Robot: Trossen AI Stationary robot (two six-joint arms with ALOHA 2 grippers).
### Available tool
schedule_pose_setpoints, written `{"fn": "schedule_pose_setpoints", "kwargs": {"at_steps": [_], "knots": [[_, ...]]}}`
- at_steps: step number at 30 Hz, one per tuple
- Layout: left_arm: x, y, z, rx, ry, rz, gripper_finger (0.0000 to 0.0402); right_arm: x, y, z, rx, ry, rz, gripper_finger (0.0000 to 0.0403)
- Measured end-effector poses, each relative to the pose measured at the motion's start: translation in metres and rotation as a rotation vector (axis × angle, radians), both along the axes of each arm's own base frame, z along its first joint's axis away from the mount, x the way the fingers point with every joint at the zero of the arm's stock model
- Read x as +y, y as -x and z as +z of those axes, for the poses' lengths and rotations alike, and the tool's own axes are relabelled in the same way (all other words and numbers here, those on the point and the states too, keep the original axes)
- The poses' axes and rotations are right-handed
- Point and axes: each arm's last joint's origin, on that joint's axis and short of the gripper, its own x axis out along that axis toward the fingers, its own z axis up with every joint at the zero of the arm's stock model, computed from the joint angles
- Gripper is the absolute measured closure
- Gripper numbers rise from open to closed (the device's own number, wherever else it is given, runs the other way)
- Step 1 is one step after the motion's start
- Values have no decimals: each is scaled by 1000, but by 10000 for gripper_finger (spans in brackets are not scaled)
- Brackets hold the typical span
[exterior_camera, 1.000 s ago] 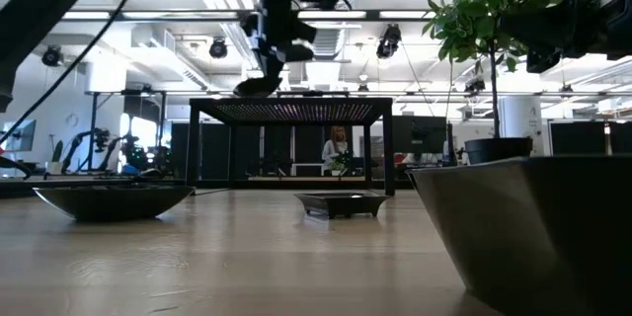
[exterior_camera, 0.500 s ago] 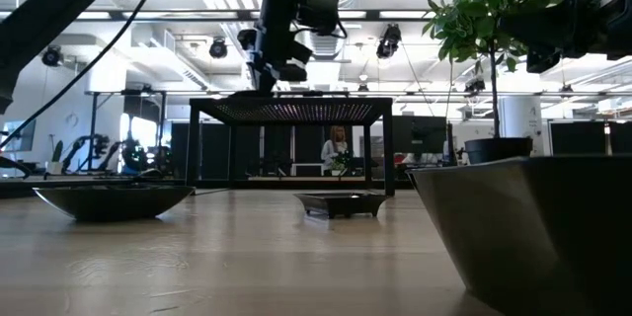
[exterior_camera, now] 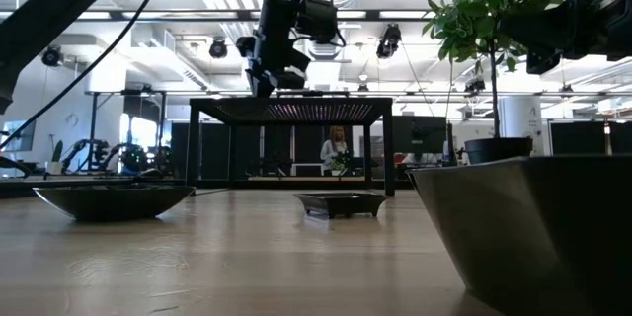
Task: Pick & Place Mini shaped plates
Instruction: Put the leaf shaped plate on the shelf
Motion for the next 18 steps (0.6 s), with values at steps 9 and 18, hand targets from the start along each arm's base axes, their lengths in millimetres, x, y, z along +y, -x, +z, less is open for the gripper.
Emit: {"fn": "schedule_pose_setpoints", "kwargs": {"at_steps": [9, 18], "knots": [[1, -1, 0, -11, -5, -5, 401, 0, 0, 0, 0, 0, 0, 394], [0, -2, 0, -11, -6, -11, 401, 0, 0, 0, 0, 0, 0, 394]]}}
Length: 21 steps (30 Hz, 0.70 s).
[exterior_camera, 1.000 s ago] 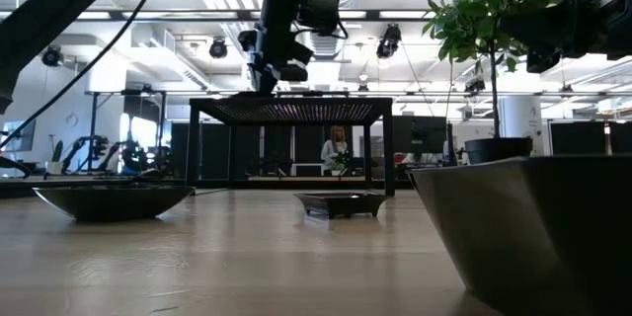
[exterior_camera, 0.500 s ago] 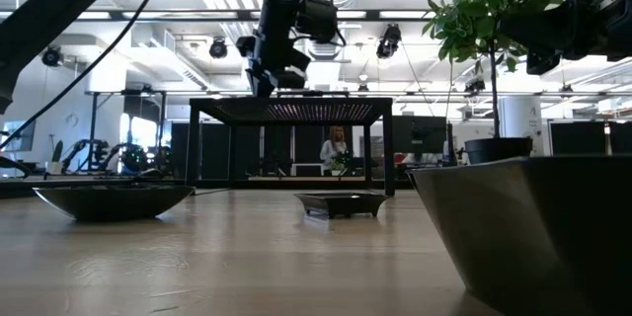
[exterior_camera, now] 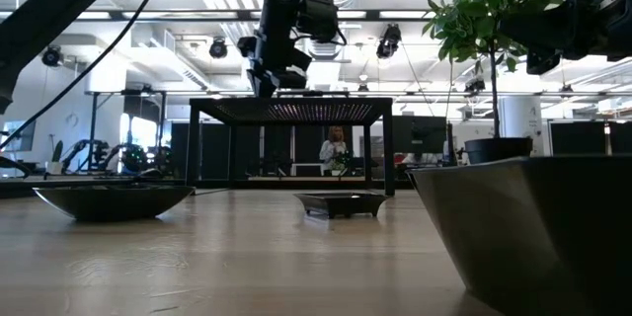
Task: Pick & Place Mini shaped plates
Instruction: Put the leaf shaped plate on the shelf
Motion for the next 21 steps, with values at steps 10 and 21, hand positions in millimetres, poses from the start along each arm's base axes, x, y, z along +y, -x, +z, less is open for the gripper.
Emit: {"fn": "schedule_pose_setpoints", "kwargs": {"at_steps": [10, 21], "knots": [[0, -1, 0, -7, 22, -17, 401, 0, 0, 0, 0, 0, 0, 394], [0, -1, 0, -17, 20, -3, 401, 0, 0, 0, 0, 0, 0, 394]]}}
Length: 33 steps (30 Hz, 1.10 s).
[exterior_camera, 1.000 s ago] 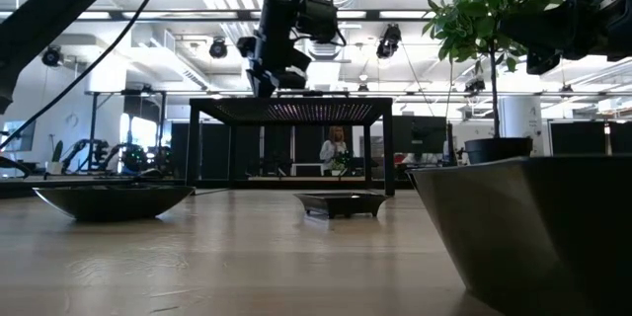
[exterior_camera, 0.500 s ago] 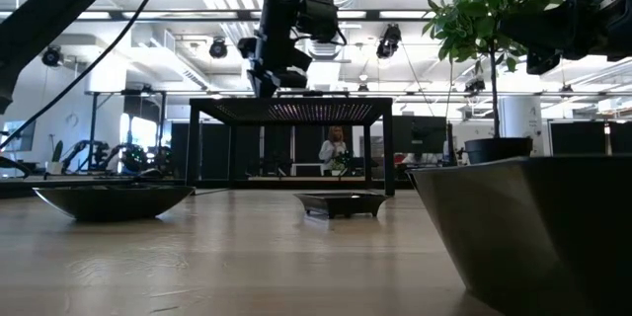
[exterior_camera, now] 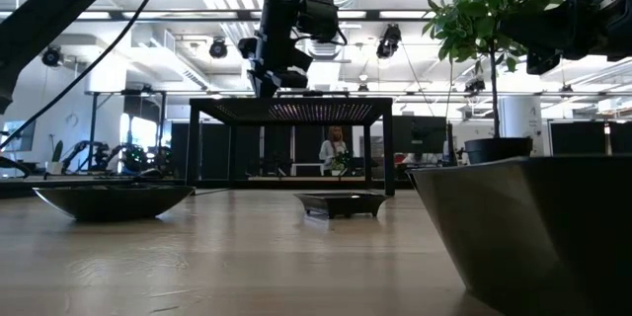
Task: Pick & Place Mini shaped plates
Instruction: Put the leaf shaped plate on the shelf
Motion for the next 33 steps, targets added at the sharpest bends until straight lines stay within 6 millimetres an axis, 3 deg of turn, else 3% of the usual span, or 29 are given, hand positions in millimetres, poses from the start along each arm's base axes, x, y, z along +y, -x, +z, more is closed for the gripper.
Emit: {"fn": "schedule_pose_setpoints", "kwargs": {"at_steps": [33], "knots": [[0, 0, 0, 9, 1, -14, 401, 0, 0, 0, 0, 0, 0, 394]]}}
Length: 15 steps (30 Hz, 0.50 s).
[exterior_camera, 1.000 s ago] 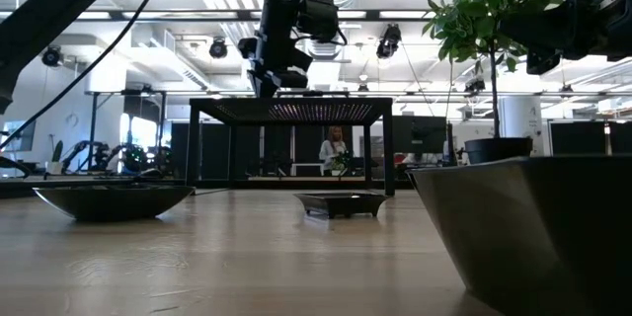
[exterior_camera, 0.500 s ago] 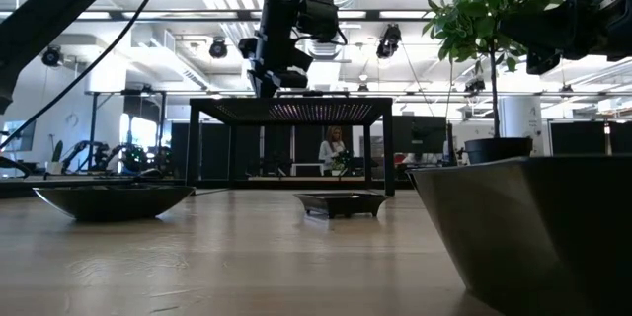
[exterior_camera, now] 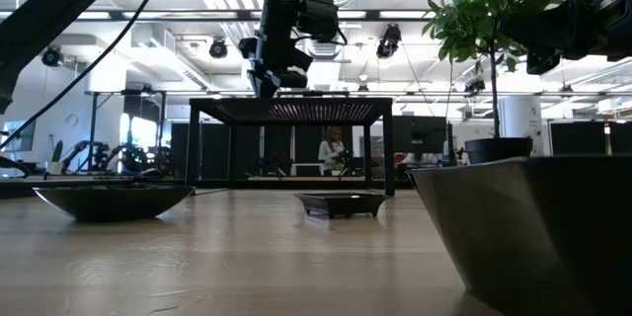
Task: Pick & Place Mini shaped plates
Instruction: Put the leaf shaped plate on the shelf
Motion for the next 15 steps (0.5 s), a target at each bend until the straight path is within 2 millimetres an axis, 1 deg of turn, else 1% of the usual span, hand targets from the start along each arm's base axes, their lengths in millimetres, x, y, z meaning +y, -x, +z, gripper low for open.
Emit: {"fn": "schedule_pose_setpoints", "kwargs": {"at_steps": [15], "knots": [[0, 0, 0, -5, -4, 6, 401, 0, 0, 0, 0, 0, 0, 394]]}}
